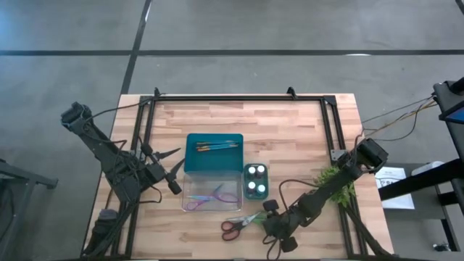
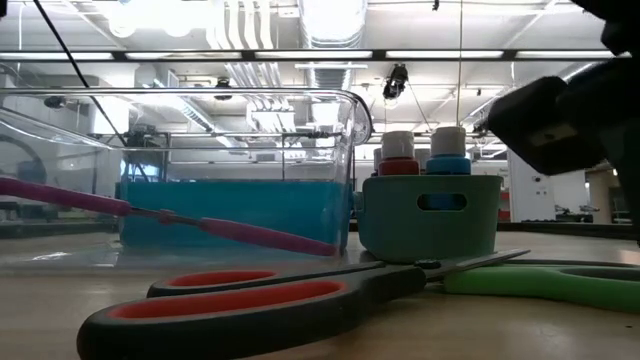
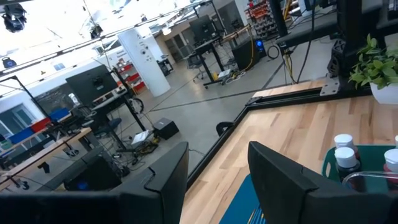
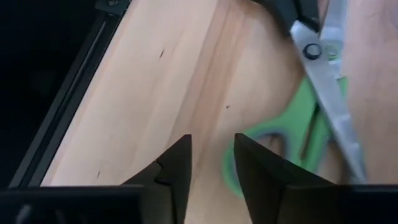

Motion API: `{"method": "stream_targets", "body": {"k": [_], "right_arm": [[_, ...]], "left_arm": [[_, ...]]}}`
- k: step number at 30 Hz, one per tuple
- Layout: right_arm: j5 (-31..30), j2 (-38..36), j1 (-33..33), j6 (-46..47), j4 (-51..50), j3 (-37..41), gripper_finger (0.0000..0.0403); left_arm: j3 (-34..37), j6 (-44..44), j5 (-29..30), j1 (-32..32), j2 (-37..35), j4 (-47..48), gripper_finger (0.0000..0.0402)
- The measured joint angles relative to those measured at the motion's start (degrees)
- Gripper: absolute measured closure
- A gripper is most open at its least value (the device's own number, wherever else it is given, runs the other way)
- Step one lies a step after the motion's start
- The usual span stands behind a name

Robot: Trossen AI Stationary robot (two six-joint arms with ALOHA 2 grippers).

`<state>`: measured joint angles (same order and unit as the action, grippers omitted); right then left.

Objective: Pick & Place Paint Supplies
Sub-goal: Put the green scissors into the transparent bin

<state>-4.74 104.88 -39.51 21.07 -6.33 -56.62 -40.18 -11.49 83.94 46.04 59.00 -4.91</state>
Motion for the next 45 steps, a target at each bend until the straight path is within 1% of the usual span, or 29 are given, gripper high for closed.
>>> {"method": "stream_targets", "body": {"k": [3, 6, 22, 36, 39, 45], "right_arm": [[0.0, 1.3, 0.0, 0.4, 0.6, 0.0, 0.0264], [0.0, 1.8, 0.0, 0.9, 1.3, 0.0, 0.0256], [0.0, 1.8, 0.0, 3.2, -1.4, 0.2, 0.0255], [0.8, 1.7, -1.5, 11.8, -5.0, 0.0, 0.0256], [-0.2, 1.7, -1.9, 13.2, -6.4, 0.0, 0.0272], [-1.5, 1.7, -1.9, 13.5, -6.9, 0.0, 0.0345]], "left_arm": [[0.0, 0.0, -0.2, 0.0, 0.0, 0.0, 0.0229], [0.0, 0.0, -0.6, 0.0, 0.0, 0.0, 0.0229], [0.0, 0.0, -1.1, 0.0, 0.0, 0.0, 0.0229], [0.0, 0.0, -1.1, 0.0, 0.0, 0.0, 0.0229], [0.0, 0.0, -1.1, 0.0, 0.0, 0.0, 0.0229], [0.0, 0.0, -1.1, 0.0, 0.0, 0.0, 0.0229]]}}
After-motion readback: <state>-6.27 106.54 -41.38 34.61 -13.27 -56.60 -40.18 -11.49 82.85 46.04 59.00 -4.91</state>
